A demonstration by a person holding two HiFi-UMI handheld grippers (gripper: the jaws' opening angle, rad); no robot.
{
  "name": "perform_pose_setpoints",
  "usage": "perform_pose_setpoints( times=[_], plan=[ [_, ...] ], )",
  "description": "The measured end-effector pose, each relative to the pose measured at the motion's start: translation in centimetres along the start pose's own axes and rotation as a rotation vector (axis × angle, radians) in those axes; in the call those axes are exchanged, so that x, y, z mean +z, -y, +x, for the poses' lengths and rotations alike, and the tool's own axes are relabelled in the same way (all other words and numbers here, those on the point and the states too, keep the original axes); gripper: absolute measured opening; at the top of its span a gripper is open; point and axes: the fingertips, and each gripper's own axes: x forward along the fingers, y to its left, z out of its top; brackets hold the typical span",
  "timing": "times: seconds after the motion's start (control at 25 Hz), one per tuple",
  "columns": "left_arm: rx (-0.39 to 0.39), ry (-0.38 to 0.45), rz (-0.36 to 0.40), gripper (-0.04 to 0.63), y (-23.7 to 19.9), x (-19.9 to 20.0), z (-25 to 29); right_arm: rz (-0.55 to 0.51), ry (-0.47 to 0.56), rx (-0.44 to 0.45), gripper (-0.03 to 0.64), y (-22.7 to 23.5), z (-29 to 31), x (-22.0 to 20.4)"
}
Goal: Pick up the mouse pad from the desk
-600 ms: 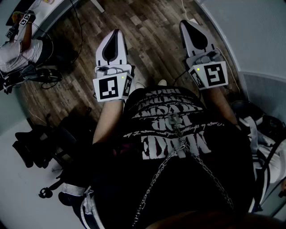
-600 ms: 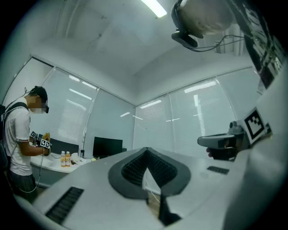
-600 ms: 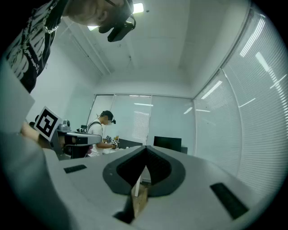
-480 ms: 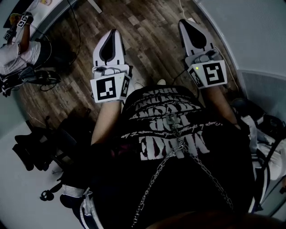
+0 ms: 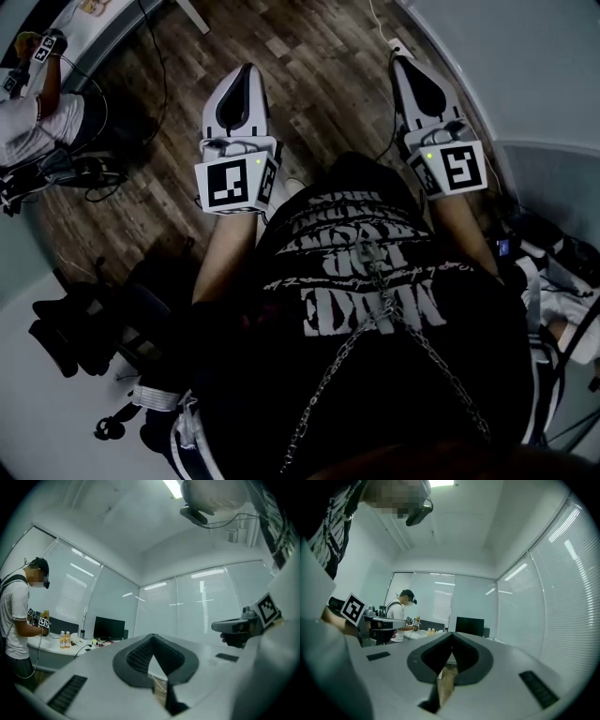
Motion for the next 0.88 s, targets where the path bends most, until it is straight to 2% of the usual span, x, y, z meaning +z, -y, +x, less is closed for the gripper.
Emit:
perform_pose_setpoints(
  times=[0.08, 0.16, 0.24, 0.44, 0.6, 0.64, 0.76, 0.88],
  plan=[
    [0.005, -0.001, 0.007, 0.006, -0.2, -0.3, -0.2, 0.015, -0.02, -0.015, 0.0, 0.3, -0.4, -0.8],
    [0.004, -0.002, 0.063, 0.006, -0.2, -0.6, 0.0, 0.043, -0.022, -0.016, 0.0, 0.8, -0.2, -1.4],
    [0.001, -0.012, 0.084, 0.006, -0.3, -1.0, 0.9, 0.055, -0.007, -0.009, 0.0, 1.2, 0.4, -1.5],
    [-0.003, -0.067, 0.017, 0.006, -0.9, -2.4, 4.6, 0.055, -0.011, 0.011, 0.0, 2.4, 3.0, -2.3],
    [-0.011, -0.073, 0.056, 0.006, 0.1, -3.3, 8.4, 0.137, -0.045, 0.026, 0.0, 6.5, 5.7, -4.2],
    [-0.007, -0.077, 0.046, 0.006, 0.1, -3.6, 9.5, 0.15, -0.047, 0.03, 0.0, 7.5, 6.7, -4.4],
    [0.029, -0.093, -0.017, 0.006, -1.3, -4.4, 12.7, 0.134, -0.029, 0.052, 0.0, 10.0, 9.6, -4.2],
    [0.068, -0.092, -0.017, 0.006, -1.9, -4.5, 16.8, 0.121, -0.016, 0.082, 0.0, 13.3, 12.2, -4.0]
  ],
)
